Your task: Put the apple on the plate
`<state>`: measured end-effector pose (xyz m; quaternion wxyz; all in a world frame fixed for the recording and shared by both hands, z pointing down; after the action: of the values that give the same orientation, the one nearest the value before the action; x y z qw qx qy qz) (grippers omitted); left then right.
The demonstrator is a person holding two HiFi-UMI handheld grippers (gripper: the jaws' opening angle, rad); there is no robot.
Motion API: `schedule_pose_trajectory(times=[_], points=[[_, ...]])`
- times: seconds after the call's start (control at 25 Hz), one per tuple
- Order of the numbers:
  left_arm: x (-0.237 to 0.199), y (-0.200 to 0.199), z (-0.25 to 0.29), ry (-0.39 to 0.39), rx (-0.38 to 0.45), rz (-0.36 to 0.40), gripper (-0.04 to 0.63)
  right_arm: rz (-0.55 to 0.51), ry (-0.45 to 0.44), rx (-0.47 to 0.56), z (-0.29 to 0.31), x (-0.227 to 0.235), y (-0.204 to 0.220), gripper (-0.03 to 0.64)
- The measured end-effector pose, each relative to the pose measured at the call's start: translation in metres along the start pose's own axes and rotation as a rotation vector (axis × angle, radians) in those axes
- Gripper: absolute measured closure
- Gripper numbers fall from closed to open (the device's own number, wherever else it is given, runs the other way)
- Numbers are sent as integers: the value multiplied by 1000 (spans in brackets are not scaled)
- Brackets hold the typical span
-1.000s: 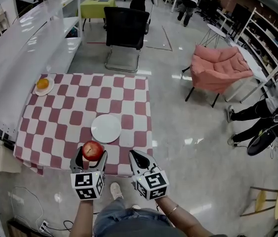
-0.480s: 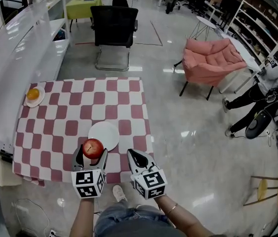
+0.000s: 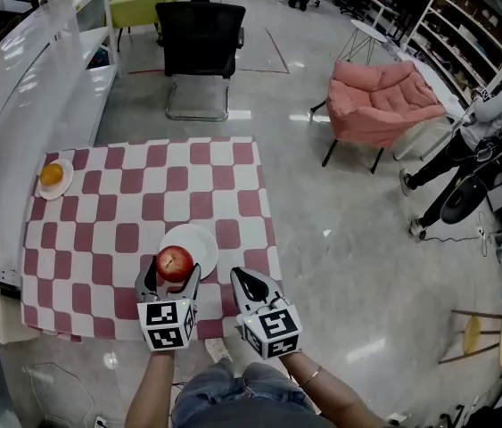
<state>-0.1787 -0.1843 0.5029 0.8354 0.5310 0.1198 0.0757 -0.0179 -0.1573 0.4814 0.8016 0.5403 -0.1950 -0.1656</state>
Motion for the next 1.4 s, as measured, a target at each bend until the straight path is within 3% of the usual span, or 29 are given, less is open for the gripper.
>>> schedule_pose_trajectory(times=[1.4], points=[[6,25,78,64,-120,142,193,43,51,-90,36,22,20,606]])
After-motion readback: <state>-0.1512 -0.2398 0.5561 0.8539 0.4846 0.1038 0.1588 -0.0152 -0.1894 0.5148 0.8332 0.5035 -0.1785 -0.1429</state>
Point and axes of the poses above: the fingertips, and each gripper's own axes: z forward along the fingers, x to its right, y out of its underside, the point moved 5 cm from there along -z, backward along the fingers, and after that the axes turned 2 degrees about x, right-handed, at the moved point
